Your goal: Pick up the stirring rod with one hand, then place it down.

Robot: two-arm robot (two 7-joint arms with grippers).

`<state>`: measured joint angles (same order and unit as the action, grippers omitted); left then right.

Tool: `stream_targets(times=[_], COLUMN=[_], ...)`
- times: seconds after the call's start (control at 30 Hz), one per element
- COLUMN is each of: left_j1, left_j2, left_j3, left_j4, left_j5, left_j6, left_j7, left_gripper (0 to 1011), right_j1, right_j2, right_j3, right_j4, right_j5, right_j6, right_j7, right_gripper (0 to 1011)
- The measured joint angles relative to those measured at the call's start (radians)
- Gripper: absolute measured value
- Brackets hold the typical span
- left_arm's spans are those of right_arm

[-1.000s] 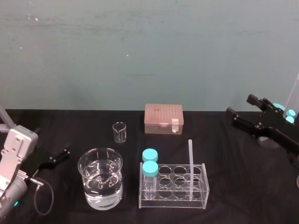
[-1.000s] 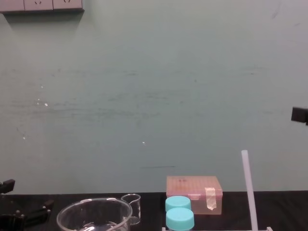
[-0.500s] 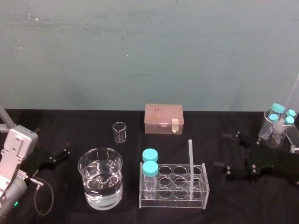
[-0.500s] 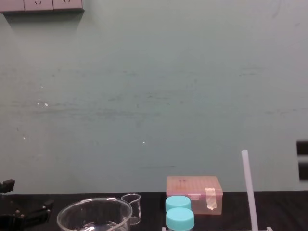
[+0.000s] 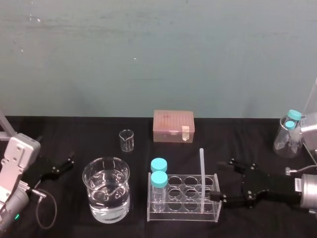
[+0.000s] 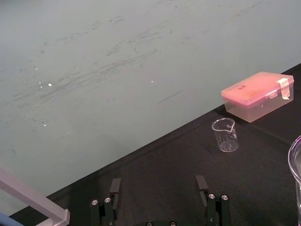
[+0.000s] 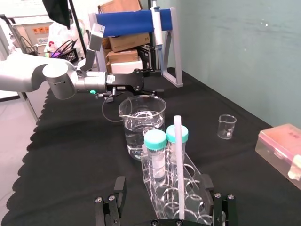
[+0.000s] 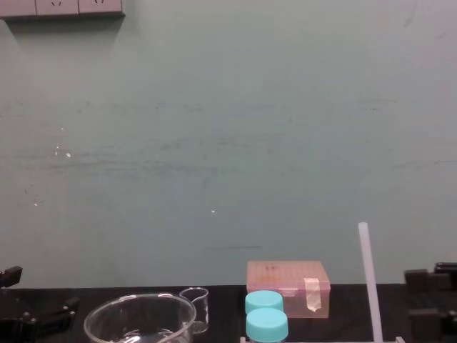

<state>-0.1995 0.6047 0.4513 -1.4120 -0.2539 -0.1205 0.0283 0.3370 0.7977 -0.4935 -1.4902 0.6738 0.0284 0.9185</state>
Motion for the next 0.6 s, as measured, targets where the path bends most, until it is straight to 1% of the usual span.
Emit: stream_targets(times=[0.17,0.2,0.27,0.4,0.6], left_j1=[0.0,0.0,0.0,0.0,0.0], left_j2=[0.0,0.0,0.0,0.0,0.0], left_j3=[0.0,0.0,0.0,0.0,0.0], left_j4=[0.0,0.0,0.0,0.0,0.0], left_j5=[0.0,0.0,0.0,0.0,0.0], left_j6=[0.0,0.0,0.0,0.0,0.0], left_j7=[0.0,0.0,0.0,0.0,0.0], left_gripper=[1005,1005,1005,1005,1005], right_j1=[0.028,0.028,0.038,0.047,0.06], right_j2=[-0.031,-0.031,-0.047,-0.066,-0.083], right_j3=[-0.021,-0.021,-0.027,-0.035,-0.048], right_j4=[0.022,0.022,0.032,0.045,0.061], right_j5=[-0.005,-0.005,-0.001,0.005,0.002], right_j6=[-0.026,-0.026,-0.038,-0.051,-0.066], right_j7=[-0.001,-0.001,-0.003,-0.005,-0.007], right_gripper=[1003,1003,1003,1003,1003])
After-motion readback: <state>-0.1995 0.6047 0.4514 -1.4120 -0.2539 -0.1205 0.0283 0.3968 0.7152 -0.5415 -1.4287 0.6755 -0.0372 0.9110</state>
